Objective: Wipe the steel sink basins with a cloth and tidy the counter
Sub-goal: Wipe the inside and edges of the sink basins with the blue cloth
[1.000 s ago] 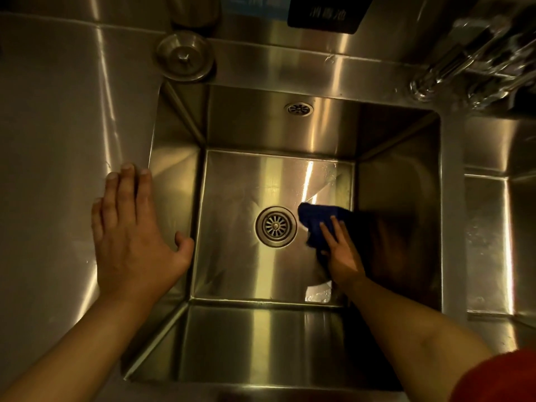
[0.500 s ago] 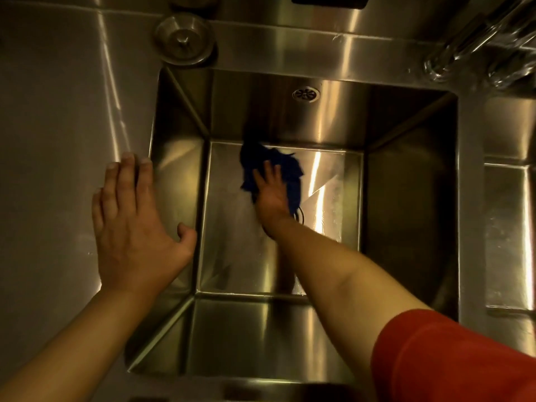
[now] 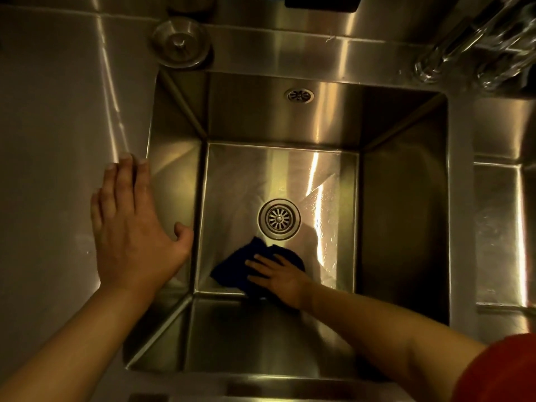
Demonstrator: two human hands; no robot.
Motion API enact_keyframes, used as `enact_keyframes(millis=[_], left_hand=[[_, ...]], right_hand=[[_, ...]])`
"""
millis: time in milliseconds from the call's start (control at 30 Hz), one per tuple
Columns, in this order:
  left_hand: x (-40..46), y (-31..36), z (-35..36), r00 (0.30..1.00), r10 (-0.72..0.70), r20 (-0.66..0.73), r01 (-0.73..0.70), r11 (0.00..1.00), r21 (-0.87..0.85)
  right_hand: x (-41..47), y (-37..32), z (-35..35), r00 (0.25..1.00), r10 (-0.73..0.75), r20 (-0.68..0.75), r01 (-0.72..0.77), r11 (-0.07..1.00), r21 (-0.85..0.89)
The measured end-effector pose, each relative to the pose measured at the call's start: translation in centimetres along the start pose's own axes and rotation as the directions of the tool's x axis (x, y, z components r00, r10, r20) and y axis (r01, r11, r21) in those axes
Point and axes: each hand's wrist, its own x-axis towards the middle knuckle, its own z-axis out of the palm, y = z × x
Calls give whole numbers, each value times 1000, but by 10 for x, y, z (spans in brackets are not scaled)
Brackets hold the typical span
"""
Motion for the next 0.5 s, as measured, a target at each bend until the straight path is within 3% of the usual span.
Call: enact_keyframes(millis=[133, 267, 400, 500], left_hand=[[0, -1, 3, 1000, -6, -28, 6, 1000, 6], [1, -2, 4, 1000, 1, -28, 0, 1000, 8], [2, 0, 0, 1000, 1, -20, -1, 1000, -4], [1, 2, -2, 1000, -7, -2, 7, 1000, 4]], right_hand=[[-48, 42, -15, 943, 331, 31, -332, 943, 7], [-64, 79, -48, 737, 676, 4, -662, 721, 205], [-42, 110, -86, 538, 842, -45, -761, 508, 403], [-9, 121, -107, 456, 884, -106, -746, 445, 495]])
